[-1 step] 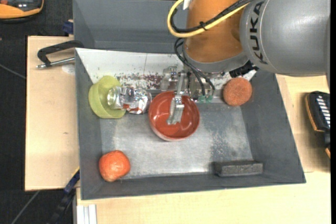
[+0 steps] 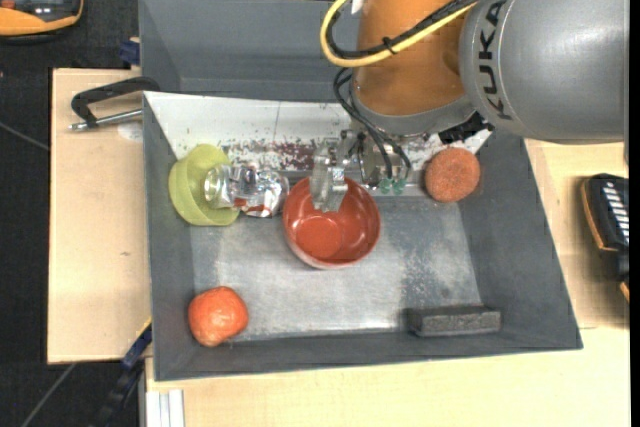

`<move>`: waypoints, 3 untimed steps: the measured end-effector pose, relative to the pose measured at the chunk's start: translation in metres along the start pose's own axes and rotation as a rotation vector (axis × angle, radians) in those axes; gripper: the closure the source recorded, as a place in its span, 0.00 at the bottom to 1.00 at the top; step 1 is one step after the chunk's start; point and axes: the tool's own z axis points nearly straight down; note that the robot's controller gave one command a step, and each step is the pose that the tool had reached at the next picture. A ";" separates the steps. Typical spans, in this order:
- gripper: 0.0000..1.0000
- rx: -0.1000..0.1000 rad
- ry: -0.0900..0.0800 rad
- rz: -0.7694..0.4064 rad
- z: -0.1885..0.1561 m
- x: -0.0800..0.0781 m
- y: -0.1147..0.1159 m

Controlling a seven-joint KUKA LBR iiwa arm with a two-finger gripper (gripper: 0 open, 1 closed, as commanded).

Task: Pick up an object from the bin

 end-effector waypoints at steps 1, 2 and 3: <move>0.00 0.000 0.000 0.000 0.000 0.000 0.000; 1.00 0.000 0.000 0.001 0.000 0.000 0.000; 0.00 0.000 0.000 0.001 0.000 0.000 0.000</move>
Offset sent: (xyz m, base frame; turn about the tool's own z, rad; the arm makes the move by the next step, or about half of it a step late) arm 0.0000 0.0000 0.0000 0.0000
